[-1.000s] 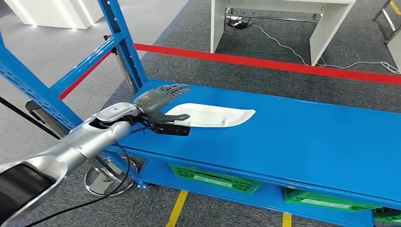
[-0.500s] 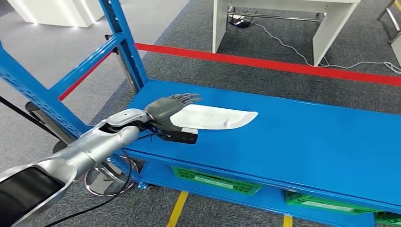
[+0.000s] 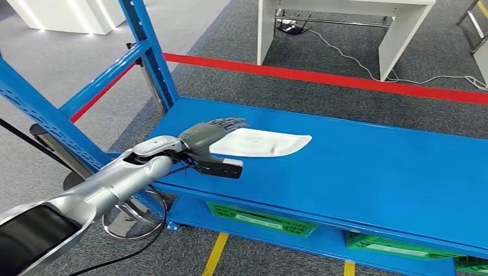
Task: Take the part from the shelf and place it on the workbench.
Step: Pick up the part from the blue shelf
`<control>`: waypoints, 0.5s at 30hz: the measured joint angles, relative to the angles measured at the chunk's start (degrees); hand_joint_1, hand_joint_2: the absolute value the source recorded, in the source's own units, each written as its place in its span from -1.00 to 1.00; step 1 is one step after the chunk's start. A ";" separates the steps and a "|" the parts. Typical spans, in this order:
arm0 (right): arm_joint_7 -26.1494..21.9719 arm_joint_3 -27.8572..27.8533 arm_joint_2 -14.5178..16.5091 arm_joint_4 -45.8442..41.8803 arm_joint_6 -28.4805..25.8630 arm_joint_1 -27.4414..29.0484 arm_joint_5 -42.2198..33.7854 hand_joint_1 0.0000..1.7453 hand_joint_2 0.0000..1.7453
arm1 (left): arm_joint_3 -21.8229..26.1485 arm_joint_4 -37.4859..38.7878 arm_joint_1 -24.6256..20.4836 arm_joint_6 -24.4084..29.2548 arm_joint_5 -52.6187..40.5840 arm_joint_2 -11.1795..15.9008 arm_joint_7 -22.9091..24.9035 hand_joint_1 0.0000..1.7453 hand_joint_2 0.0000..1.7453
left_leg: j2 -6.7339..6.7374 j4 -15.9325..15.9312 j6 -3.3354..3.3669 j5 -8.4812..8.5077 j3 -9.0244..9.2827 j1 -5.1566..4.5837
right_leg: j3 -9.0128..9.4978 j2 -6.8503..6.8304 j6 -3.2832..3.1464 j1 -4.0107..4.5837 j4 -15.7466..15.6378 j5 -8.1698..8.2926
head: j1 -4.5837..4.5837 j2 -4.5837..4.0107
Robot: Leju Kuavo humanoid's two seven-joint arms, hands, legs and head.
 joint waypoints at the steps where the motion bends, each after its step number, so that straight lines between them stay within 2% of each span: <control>1: 0.06 -0.01 0.00 0.00 0.00 0.00 0.01 -1.00 0.00 | 0.00 0.09 0.05 -0.02 0.02 -0.04 -0.01 -1.00 1.00 | -0.01 -0.22 0.22 0.02 0.02 0.03 | 0.00 -0.01 0.33 -0.02 -0.11 0.03 | 0.00 0.00; 3: 0.20 -0.02 -0.01 0.00 0.00 0.03 0.05 -1.00 -1.00 | 0.01 0.24 0.01 -0.04 0.02 -0.10 -0.01 -1.00 1.00 | 0.01 -0.72 0.80 0.30 0.21 0.25 | -0.65 -0.06 0.94 -0.07 0.82 -0.88 | 0.06 0.00; 4: 0.27 -0.02 -0.01 0.00 0.02 0.03 0.08 -1.00 -1.00 | 0.01 0.28 -0.06 -0.06 0.02 -0.16 -0.01 -1.00 1.00 | 0.03 -0.95 1.07 0.45 0.29 0.40 | -1.71 -0.09 1.20 -0.09 2.91 -2.17 | 0.13 0.00; 6: 0.42 -0.03 -0.01 0.01 0.08 0.04 0.19 -1.00 -1.00 | -0.04 0.41 -0.09 -0.19 -0.10 -0.33 0.01 -1.00 1.00 | 0.05 -0.99 1.31 0.53 0.25 0.47 | -5.47 -0.13 1.57 -0.19 10.48 -5.71 | 0.19 0.00; 7: 0.46 -0.03 0.00 0.02 0.12 0.05 0.27 -1.00 -1.00 | -0.14 0.55 -0.02 -0.30 -0.31 -0.40 0.07 -1.00 1.00 | 0.05 -0.98 1.33 0.53 0.23 0.44 | -7.41 -0.13 1.72 -0.21 14.27 -6.94 | 0.20 0.00; 8: 0.49 -0.05 0.00 0.02 0.13 0.08 0.39 -1.00 -1.00 | -0.26 0.74 0.03 -0.37 -0.64 -0.44 0.16 -1.00 1.00 | 0.05 -0.96 1.33 0.52 0.23 0.42 | -8.64 -0.13 1.82 -0.22 16.41 -7.12 | 0.19 0.00; 9: 0.49 -0.09 0.00 0.02 0.14 0.11 0.53 -1.00 -1.00 | -0.37 0.95 0.06 -0.37 -1.03 -0.45 0.28 -1.00 1.00 | 0.03 -0.95 1.32 0.52 0.25 0.41 | -8.81 -0.14 1.85 -0.22 16.27 -6.20 | 0.20 0.00; 10: 0.48 -0.16 0.00 0.02 0.16 0.13 0.67 -1.00 -1.00 | -0.46 1.18 0.05 -0.23 -1.50 -0.45 0.41 -1.00 1.00 | 0.02 -0.93 1.28 0.49 0.30 0.42 | -7.76 -0.15 1.79 -0.22 13.65 -4.27 | 0.20 0.00; 11: 0.48 -0.25 0.00 0.02 0.20 0.12 0.81 -1.00 -1.00 | -0.51 1.42 0.00 -0.01 -1.95 -0.45 0.53 -1.00 1.00 | 0.00 -0.89 1.19 0.43 0.35 0.42 | -5.87 -0.17 1.67 -0.22 9.48 -1.95 | 0.21 0.00; 12: 0.47 -0.35 0.00 0.02 0.24 0.07 0.96 -1.00 -1.00 | -0.55 1.68 -0.10 0.28 -2.35 -0.45 0.66 -1.00 1.00 | -0.03 -0.77 1.02 0.33 0.33 0.30 | -3.82 -0.19 1.51 -0.18 5.37 -0.37 | 0.22 0.00; 13: 0.45 -0.45 0.00 0.02 0.30 -0.01 1.14 -1.00 -1.00 | -0.59 2.02 -0.24 0.61 -2.81 -0.44 0.84 -1.00 1.00 | -0.06 -0.62 0.80 0.26 0.23 0.20 | -2.20 -0.15 1.29 -0.15 2.18 0.66 | 0.17 0.00; 15: 0.40 -0.68 0.00 0.02 0.43 -0.07 1.57 -1.00 -1.00 | -0.75 2.92 -0.46 1.30 -3.73 -0.41 1.16 -1.00 1.00 | -0.10 -0.45 0.28 0.30 -0.01 0.04 | -1.04 -0.01 0.82 -0.02 0.11 0.76 | 0.13 0.00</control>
